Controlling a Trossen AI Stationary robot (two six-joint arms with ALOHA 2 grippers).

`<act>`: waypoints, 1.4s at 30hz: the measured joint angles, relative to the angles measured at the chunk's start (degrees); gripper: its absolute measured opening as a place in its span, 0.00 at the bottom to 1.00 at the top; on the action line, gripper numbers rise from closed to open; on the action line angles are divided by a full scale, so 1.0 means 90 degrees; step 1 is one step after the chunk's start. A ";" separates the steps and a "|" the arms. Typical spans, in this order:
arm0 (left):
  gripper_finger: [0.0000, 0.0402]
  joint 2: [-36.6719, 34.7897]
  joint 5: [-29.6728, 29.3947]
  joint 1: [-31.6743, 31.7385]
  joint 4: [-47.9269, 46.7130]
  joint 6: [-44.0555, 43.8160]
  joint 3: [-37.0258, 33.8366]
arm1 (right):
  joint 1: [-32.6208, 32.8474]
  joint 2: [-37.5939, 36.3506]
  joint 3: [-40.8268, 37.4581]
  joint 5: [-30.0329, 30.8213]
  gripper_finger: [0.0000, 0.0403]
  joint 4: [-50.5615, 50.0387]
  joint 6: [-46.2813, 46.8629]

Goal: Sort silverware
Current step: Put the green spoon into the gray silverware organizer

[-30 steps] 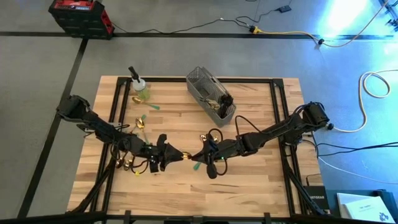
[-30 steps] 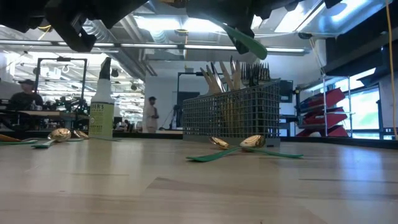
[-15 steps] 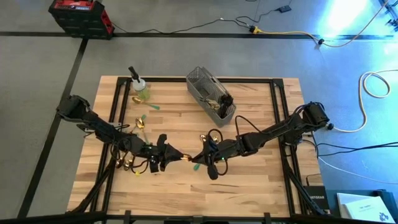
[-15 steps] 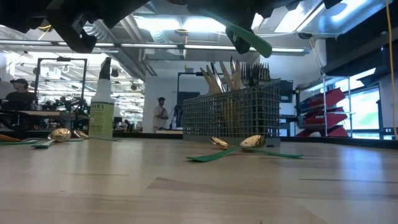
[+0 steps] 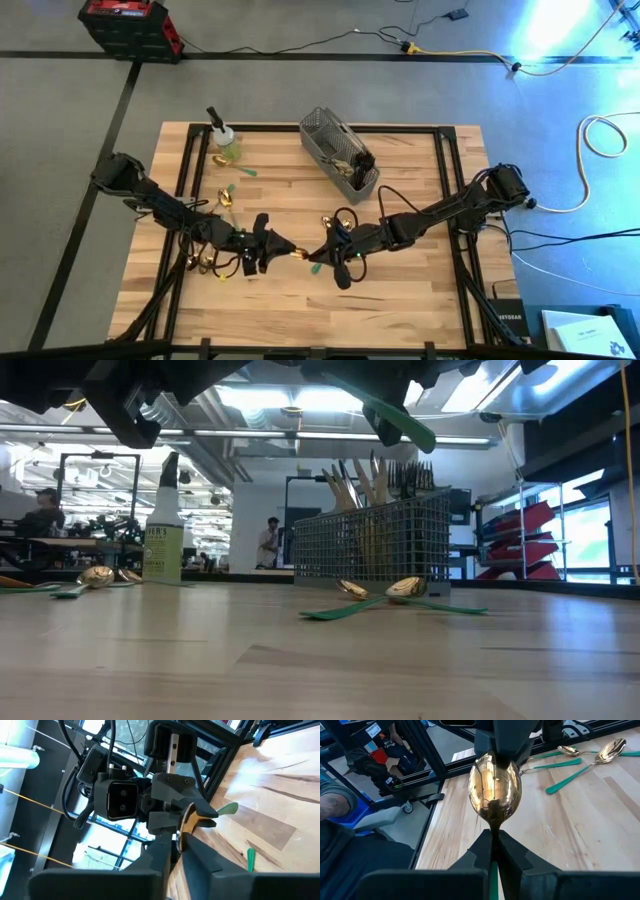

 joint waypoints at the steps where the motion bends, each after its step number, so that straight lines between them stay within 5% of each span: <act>1: 0.03 0.0000 -0.0004 0.0000 -0.0001 0.0000 0.0000 | -0.0002 -0.0002 0.0002 0.0000 0.00 0.0002 0.0000; 19: 0.00 0.0000 -0.0097 0.0005 -0.0188 -0.0207 0.0000 | -0.0005 -0.0002 0.0003 0.0158 0.07 0.0010 -0.0014; 42: 0.00 0.0002 -0.0135 -0.0007 -0.0307 -0.0340 0.0000 | -0.0013 -0.0028 0.0003 0.0235 0.63 -0.0515 0.0147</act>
